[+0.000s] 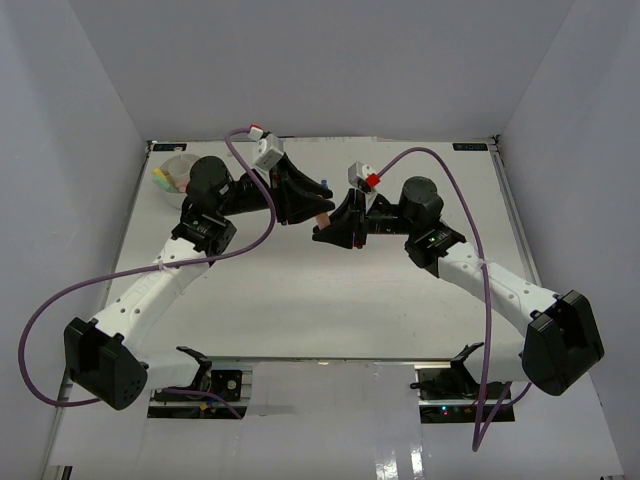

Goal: Sort the stationery into containers
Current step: Close the pen cap on the pen.

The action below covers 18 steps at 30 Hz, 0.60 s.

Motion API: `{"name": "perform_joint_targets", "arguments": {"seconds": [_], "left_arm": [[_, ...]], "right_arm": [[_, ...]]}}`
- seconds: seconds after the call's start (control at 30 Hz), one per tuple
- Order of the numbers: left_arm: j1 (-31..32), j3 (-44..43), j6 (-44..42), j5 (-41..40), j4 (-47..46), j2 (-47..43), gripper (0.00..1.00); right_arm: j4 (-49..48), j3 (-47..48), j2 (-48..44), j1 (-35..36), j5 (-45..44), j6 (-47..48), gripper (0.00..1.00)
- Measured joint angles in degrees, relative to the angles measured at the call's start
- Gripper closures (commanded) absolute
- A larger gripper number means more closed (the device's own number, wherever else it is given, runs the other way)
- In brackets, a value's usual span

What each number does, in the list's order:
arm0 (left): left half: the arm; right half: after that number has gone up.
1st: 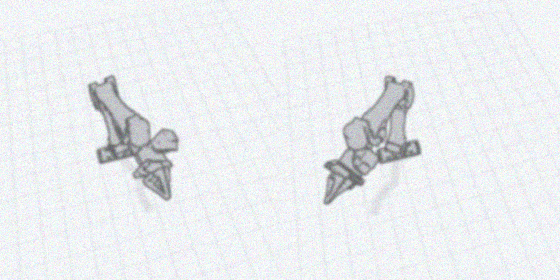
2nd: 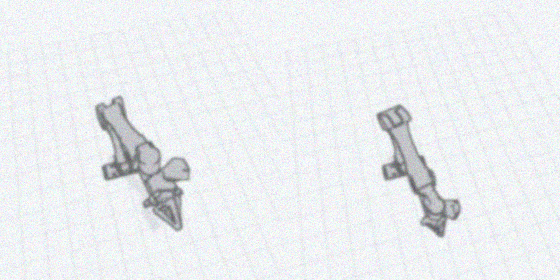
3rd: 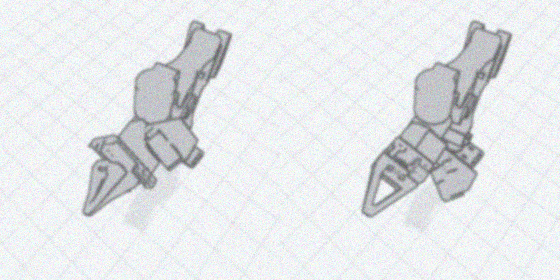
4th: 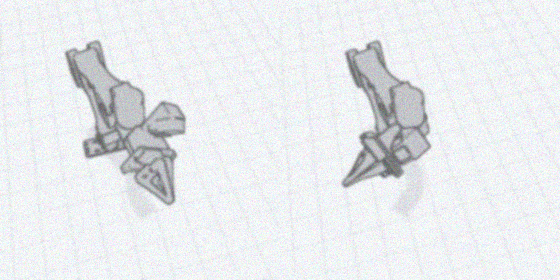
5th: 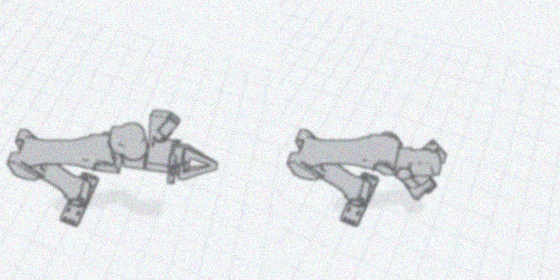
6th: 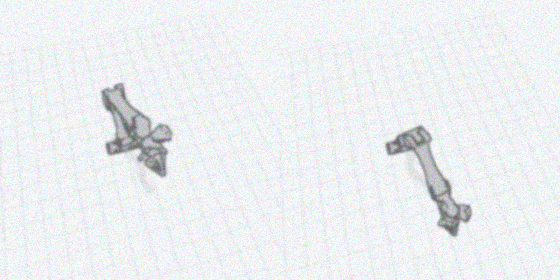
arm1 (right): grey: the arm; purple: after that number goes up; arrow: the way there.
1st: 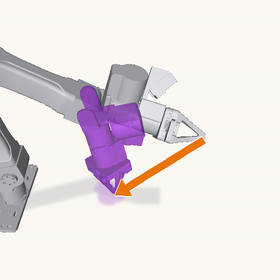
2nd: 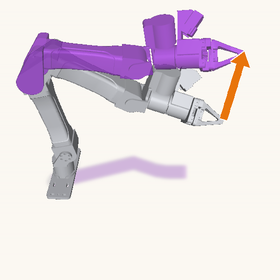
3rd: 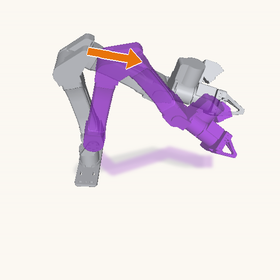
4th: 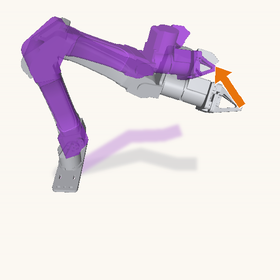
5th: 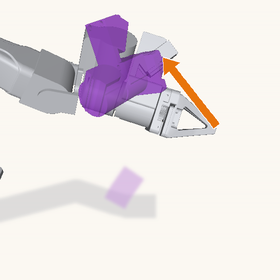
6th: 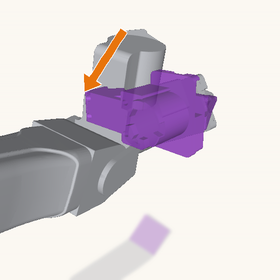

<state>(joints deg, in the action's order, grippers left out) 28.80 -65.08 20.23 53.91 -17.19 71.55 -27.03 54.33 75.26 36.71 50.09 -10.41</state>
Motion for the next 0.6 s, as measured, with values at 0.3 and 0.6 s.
{"name": "perform_joint_targets", "arguments": {"seconds": [0.3, 0.6], "left_arm": [[0.6, 1.0, 0.4, -0.8, -2.3, 0.0, 0.81], [0.7, 4.8, 1.5, -1.2, -6.9, -0.9, 0.91]], "right_arm": [[-0.9, 0.0, 0.0, 0.0, 1.0, -1.3, 0.92], [0.4, 0.0, 0.1, 0.0, 1.9, -1.7, 0.92]]}}
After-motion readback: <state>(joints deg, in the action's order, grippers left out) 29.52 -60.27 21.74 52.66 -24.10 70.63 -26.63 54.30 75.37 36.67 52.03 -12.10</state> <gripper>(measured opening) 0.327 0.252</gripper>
